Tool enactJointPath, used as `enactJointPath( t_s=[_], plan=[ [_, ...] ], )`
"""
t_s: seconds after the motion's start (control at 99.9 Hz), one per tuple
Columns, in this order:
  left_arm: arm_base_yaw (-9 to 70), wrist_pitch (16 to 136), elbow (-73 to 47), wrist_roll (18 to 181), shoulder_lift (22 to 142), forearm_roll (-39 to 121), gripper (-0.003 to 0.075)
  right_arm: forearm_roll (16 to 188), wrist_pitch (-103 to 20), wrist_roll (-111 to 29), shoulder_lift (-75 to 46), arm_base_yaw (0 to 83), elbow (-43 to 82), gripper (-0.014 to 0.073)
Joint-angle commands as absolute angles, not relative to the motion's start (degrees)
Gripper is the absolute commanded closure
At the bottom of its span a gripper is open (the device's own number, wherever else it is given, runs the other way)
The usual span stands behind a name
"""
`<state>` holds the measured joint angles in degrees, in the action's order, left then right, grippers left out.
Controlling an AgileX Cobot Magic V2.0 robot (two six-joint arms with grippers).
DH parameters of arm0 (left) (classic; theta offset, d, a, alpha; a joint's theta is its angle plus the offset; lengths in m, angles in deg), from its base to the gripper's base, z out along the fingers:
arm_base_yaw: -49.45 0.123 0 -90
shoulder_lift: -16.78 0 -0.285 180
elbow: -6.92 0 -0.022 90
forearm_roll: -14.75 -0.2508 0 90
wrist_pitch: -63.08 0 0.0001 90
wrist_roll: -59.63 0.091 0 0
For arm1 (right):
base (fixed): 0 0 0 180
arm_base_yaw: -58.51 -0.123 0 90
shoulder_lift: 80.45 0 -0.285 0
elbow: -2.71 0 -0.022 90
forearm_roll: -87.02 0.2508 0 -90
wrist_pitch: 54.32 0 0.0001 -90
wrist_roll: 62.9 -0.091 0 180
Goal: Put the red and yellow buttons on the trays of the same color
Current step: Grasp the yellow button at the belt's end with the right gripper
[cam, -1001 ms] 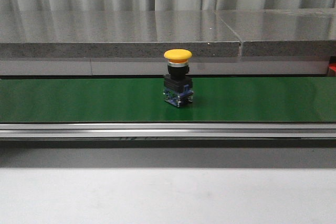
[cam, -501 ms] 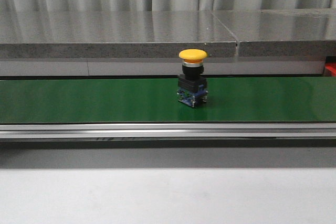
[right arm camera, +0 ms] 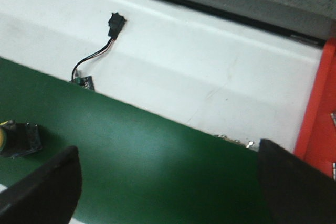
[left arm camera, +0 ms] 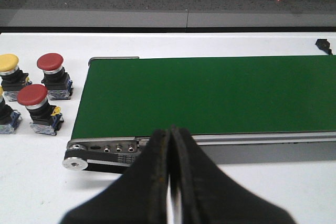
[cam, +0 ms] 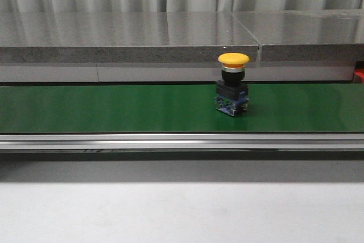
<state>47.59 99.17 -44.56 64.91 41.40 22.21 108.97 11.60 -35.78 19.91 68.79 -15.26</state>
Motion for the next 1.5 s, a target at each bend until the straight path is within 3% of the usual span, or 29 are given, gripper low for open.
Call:
enactJointPath(
  t_s=[0.0, 0.31, 0.531, 0.881, 1.322, 1.432, 1.492],
  plan=[
    [47.1, 95.2, -43.0, 64.4, 41.9, 22.9, 0.0739, 110.7, 6.6, -34.1, 13.6, 67.5, -10.2, -0.0071],
    [47.1, 95.2, -43.0, 64.4, 41.9, 22.9, 0.0739, 110.7, -1.6, -32.3, 6.2, 62.1, 9.5, -0.0071],
    [47.1, 95.2, -43.0, 64.4, 41.9, 22.9, 0.0739, 110.7, -8.5, -32.2, 6.1, 56.5, 16.8, -0.0071],
    [47.1, 95.2, -43.0, 64.4, 41.9, 22.9, 0.0739, 110.7, -21.1, -32.1, 6.9, 49.5, 18.0, -0.0071],
    [47.1, 95.2, -43.0, 64.4, 41.9, 22.9, 0.0739, 110.7, -23.5, -32.1, 16.0, 49.4, 18.1, -0.0069],
    [47.1, 95.2, -43.0, 64.4, 41.9, 22.9, 0.0739, 110.7, -23.8, -32.1, 16.8, 49.4, 18.1, 0.0027],
    [47.1, 95.2, -43.0, 64.4, 41.9, 22.9, 0.0739, 110.7, -23.4, -32.2, 16.8, 49.4, 18.1, 0.0158]
  ],
)
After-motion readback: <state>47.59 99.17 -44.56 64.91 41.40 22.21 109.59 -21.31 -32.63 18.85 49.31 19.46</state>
